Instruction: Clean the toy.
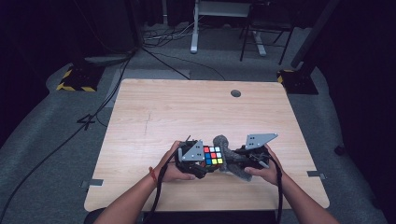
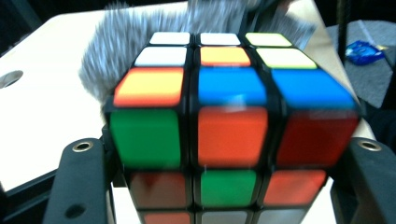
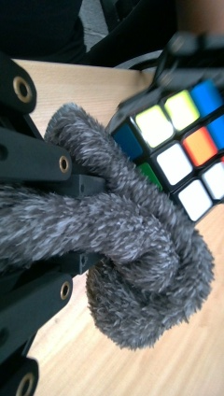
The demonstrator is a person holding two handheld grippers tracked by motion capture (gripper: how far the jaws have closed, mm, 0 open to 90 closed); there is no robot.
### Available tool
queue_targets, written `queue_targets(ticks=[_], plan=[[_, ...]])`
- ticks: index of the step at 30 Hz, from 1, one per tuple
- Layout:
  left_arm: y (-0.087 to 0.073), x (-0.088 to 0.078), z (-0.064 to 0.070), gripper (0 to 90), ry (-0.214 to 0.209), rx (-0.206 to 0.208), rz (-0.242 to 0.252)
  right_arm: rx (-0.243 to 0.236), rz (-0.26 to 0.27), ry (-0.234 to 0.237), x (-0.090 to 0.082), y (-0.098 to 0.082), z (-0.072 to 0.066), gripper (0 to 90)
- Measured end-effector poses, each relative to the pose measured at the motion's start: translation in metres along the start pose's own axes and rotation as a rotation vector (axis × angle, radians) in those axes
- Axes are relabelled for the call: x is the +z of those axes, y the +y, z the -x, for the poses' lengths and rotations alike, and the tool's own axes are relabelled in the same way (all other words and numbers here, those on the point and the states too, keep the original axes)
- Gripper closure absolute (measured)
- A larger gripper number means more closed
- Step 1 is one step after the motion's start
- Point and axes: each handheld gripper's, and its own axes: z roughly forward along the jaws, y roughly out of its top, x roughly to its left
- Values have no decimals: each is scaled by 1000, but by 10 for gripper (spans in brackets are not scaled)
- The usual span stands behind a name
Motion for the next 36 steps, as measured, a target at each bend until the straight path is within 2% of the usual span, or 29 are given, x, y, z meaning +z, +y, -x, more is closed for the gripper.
queue_targets(ticks=[2, 4, 6, 10, 11, 13, 15, 20, 23, 26, 27, 30, 32, 36], plan=[[-1, 3, 0, 327, -3, 3, -22, -1, 34, 10, -5, 3, -2, 734], [-1, 4, 0, 327, -8, 0, -27, -28, 27, -9, -8, 7, -6, 733], [-1, 4, 0, 327, -7, 1, -28, -32, 36, -12, -9, 9, -8, 733], [1, 1, -1, 331, -2, -4, -10, -35, 45, -21, -9, 9, -9, 732], [2, 0, -1, 332, -9, -16, 10, -32, 45, -20, -8, 9, -9, 732], [3, -3, -2, 334, -4, -7, 14, -27, 27, -25, -4, 7, -9, 732], [4, -5, -3, 334, -5, -21, 35, -11, 17, -22, 0, 5, -8, 733], [7, -12, -5, 335, 0, -26, 70, -21, -70, -23, 13, -2, -7, 733], [7, -14, -6, 335, 1, -34, 76, -14, -103, -20, 17, -4, -5, 732], [6, -11, -5, 336, 10, -11, 44, -19, -128, -25, 20, -6, -5, 732], [4, -10, -6, 336, 0, -20, 42, -26, -123, -31, 19, -5, -5, 733], [3, -7, -6, 335, 2, -3, 9, -32, -57, -44, 9, 1, -6, 733], [2, -6, -5, 335, 3, 4, -3, -34, 9, -32, 0, 5, -8, 732], [3, -3, -2, 335, -19, 12, 4, -59, 42, -58, -9, 11, -12, 733]])
